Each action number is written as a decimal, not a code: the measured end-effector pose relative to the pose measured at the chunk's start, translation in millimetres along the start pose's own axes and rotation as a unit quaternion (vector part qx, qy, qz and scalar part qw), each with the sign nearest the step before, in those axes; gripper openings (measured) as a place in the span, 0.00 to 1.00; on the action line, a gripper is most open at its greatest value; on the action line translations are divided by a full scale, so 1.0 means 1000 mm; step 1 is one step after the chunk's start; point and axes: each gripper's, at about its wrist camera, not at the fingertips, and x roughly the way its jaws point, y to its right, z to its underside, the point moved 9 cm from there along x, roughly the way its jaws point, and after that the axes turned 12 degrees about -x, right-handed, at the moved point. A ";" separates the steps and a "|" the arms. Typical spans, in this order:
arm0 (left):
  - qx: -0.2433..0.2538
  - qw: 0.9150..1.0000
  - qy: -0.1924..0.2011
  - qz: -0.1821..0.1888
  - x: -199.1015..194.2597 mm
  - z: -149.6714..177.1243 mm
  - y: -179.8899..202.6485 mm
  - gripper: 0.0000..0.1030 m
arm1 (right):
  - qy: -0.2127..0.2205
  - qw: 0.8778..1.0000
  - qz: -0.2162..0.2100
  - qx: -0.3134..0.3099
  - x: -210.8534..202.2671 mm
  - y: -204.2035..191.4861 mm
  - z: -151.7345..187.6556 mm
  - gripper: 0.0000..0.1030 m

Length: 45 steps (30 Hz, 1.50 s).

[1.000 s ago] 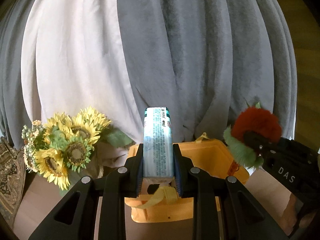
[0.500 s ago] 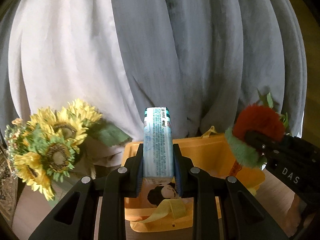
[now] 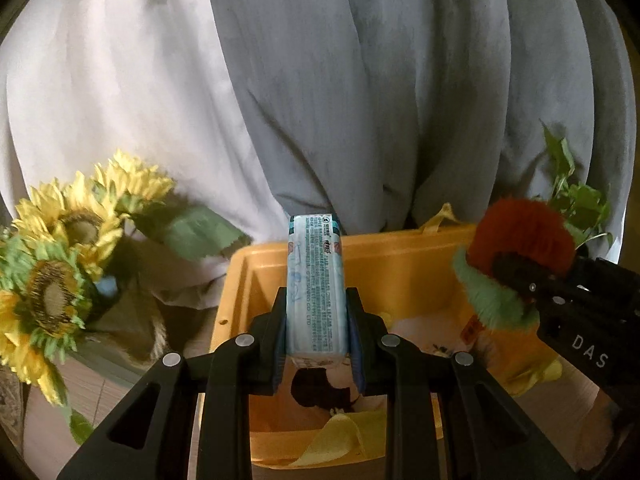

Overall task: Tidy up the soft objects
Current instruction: 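Open both grippers to drop the box and pompom into the crate, then move both tools back toward the pink sponge and green frog toy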

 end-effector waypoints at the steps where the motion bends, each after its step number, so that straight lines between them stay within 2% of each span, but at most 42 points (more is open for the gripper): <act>1: 0.001 1.000 -0.005 0.000 0.003 0.001 0.001 0.26 | -0.004 1.000 0.001 -0.001 0.003 0.000 0.002 0.38; 6: 0.009 1.000 -0.023 -0.001 0.016 0.008 0.003 0.26 | -0.020 1.000 0.000 -0.001 0.016 0.004 0.006 0.39; 8: 0.011 0.999 -0.035 -0.001 0.022 0.013 0.004 0.34 | -0.023 1.000 0.000 -0.002 0.019 0.004 0.008 0.41; 11: 0.009 0.999 -0.036 0.004 0.022 0.013 0.005 0.46 | -0.028 1.000 -0.004 0.006 0.022 0.005 0.009 0.60; 15: 0.011 1.000 -0.029 -0.002 0.017 0.011 0.005 0.49 | -0.019 1.000 0.007 0.004 0.019 0.007 0.006 0.65; 22: 0.004 1.000 -0.012 -0.008 -0.003 0.004 0.002 0.51 | -0.007 1.000 0.010 0.010 0.003 0.009 0.002 0.66; 35: -0.006 0.999 0.034 -0.016 -0.063 -0.010 -0.004 0.54 | 0.017 1.000 0.000 0.017 -0.041 -0.003 -0.007 0.66; 45: -0.010 0.998 0.055 -0.020 -0.104 -0.006 -0.011 0.56 | 0.032 0.999 0.002 0.017 -0.078 -0.015 -0.006 0.66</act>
